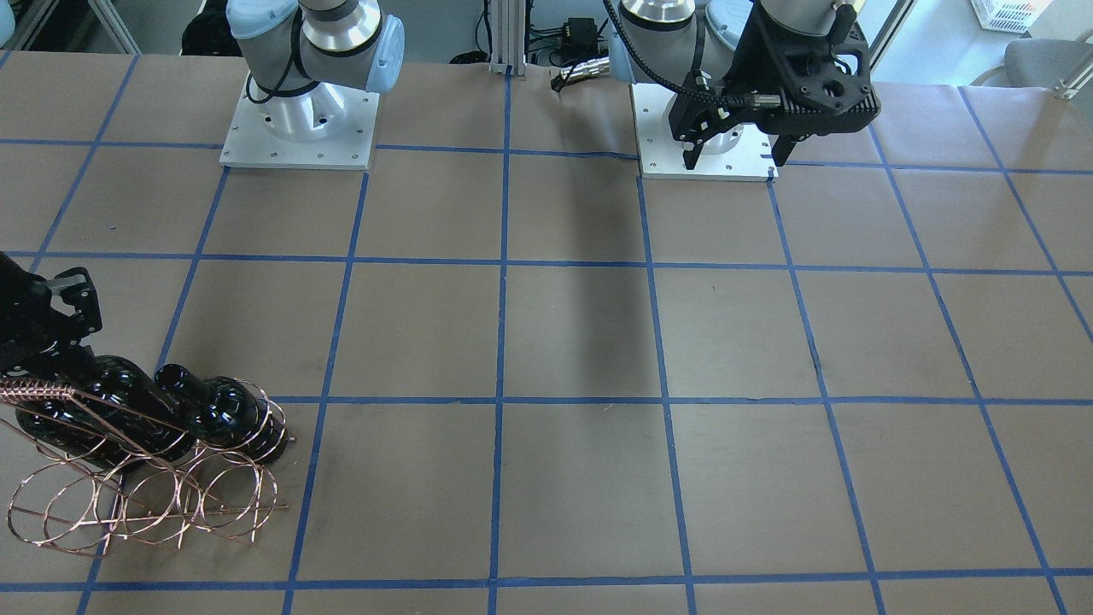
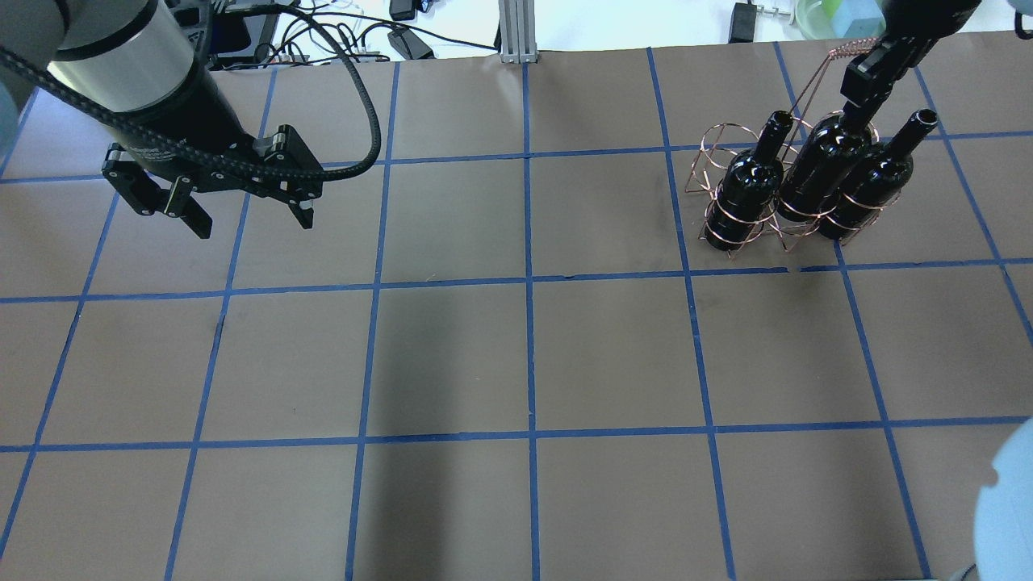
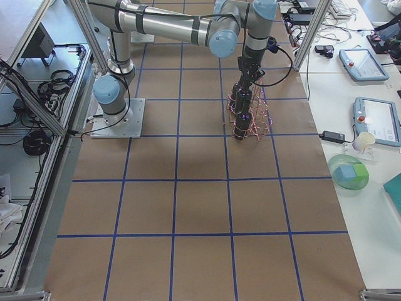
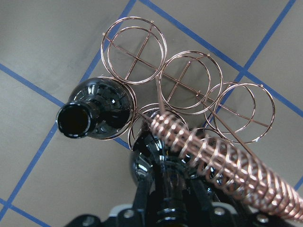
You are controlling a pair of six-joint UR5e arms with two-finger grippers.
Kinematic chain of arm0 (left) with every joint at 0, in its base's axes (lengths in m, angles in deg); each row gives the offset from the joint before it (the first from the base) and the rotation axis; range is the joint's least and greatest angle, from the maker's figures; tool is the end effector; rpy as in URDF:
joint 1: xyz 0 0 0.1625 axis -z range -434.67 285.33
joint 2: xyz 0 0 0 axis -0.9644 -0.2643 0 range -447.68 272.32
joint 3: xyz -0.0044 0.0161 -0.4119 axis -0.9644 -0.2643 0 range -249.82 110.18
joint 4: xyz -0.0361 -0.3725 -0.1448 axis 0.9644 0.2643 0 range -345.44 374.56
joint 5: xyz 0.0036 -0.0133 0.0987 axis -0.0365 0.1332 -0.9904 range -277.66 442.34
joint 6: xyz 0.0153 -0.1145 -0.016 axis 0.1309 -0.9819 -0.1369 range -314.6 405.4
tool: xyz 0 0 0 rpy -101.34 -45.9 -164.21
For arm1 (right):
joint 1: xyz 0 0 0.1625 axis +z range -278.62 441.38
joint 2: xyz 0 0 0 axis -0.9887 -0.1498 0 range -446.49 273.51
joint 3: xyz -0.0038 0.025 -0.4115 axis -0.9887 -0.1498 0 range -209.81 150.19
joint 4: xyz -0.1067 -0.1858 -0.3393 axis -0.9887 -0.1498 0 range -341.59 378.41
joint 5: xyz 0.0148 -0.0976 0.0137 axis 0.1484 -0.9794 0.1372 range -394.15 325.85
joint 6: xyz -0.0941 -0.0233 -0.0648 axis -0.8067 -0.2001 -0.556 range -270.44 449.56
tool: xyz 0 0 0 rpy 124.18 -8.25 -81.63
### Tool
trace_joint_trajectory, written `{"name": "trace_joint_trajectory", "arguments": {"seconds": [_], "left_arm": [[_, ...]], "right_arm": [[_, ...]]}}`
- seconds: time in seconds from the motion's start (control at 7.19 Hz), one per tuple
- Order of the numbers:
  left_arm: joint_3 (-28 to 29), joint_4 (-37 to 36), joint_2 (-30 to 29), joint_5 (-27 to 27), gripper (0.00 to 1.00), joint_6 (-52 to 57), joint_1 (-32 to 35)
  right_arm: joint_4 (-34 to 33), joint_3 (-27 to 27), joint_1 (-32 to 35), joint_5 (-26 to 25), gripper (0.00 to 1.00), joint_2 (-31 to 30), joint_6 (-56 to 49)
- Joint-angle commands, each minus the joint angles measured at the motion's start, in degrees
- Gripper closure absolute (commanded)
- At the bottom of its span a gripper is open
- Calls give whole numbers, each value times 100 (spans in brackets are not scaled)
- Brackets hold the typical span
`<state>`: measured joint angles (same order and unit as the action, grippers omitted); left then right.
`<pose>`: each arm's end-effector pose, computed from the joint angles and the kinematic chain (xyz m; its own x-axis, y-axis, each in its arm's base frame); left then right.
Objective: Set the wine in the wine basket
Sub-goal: 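Push the bottle deeper into the rack slot with the right gripper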
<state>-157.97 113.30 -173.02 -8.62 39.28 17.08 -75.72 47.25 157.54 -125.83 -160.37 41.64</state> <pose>-0.1446 -0.4334 0.4959 -0.9969 -0.0754 -0.0208 -0.0761 0.9964 0.0368 -0.0160 -0.6077 0.4227 -0.8279 -0.5600 0.0321 -0.5599 0.8285 0.0107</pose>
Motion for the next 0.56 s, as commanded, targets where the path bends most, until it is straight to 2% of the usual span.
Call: {"name": "trace_joint_trajectory", "arguments": {"seconds": [0.0,0.42], "left_arm": [[-9,-118,0,-1,0,5,0],[-18,-110,-1,-1,0,-47,0]], "right_arm": [[-8,63,-4,1,100,23,2],[-289,327,-4,-16,100,23,-16]]}}
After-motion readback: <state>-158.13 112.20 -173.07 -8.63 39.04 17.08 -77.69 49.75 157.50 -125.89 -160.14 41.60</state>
